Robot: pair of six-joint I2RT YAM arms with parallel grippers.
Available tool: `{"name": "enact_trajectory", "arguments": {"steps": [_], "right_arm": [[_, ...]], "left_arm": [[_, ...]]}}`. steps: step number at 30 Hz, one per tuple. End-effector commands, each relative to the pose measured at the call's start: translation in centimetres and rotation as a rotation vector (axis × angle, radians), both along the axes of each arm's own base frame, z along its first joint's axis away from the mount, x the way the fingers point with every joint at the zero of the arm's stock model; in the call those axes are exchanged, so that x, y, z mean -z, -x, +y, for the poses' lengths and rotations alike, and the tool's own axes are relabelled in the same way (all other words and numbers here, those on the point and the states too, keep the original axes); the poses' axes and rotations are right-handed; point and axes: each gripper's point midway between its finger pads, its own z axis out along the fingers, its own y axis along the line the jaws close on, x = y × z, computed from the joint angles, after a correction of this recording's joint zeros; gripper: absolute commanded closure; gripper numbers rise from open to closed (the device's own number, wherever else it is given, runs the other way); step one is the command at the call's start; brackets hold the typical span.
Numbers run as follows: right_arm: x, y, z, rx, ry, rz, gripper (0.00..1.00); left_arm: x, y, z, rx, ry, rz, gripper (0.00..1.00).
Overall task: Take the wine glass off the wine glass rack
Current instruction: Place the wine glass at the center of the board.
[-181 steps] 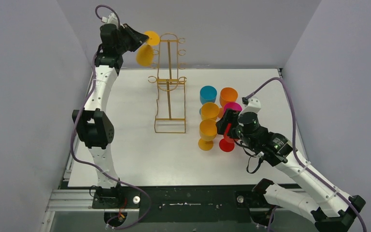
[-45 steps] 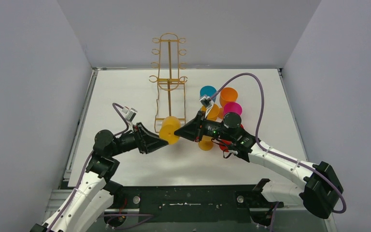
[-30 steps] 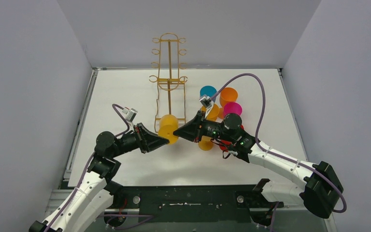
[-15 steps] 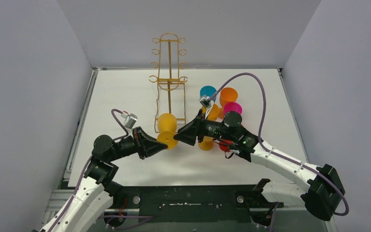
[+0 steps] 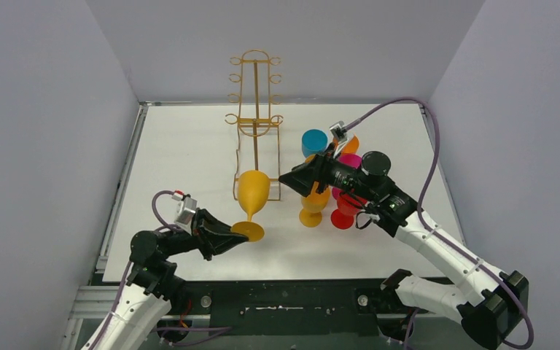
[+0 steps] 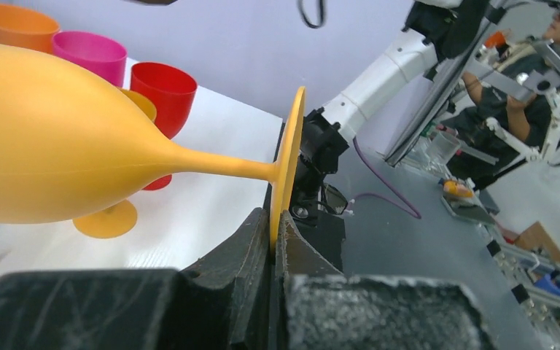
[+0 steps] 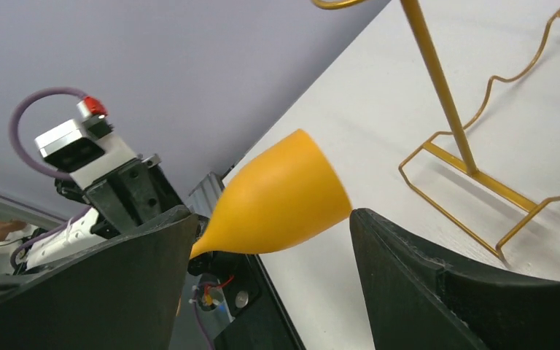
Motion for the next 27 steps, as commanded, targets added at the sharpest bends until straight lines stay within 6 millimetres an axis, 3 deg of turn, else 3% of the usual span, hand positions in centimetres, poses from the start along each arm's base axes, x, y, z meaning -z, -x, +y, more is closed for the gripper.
{"name": "enact_trajectory", "arguments": {"steps": [1, 5, 8, 13, 20, 27], "right_arm": [[0.4, 0.0, 0.2, -0.124, -0.023, 0.144, 0.21], [1.0, -0.9, -0.2, -0.193, -0.051, 0.284, 0.22], [0.3, -1.1, -0.4, -0.206, -0.068, 0.263, 0.23], [-1.5, 0.1, -0.2, -0.323, -0.128, 0.232, 0.23], [-1.6, 0.1, 0.1, -0.357, -0.129, 0.239, 0.25], [-2.8, 1.8, 0.3, -0.480, -0.152, 0.246, 0.37]], "left_arm": [[-1.9, 2.4, 0.0, 0.105, 0.022, -0.228, 1.00], [-2.3, 2.5, -0.3, 0.140, 0.014, -0.349, 1.00], [-2.1, 2.4, -0.7, 0.193, -0.014, -0.357, 1.00], [-2.6, 2.3, -1.3, 0.229, 0.007, -0.357, 1.00], [-4.6, 4.3, -2.0, 0.300, 0.077, -0.420, 1.00], [-4.3, 5.4, -2.4, 0.343, 0.102, -0.427, 1.00]]}}
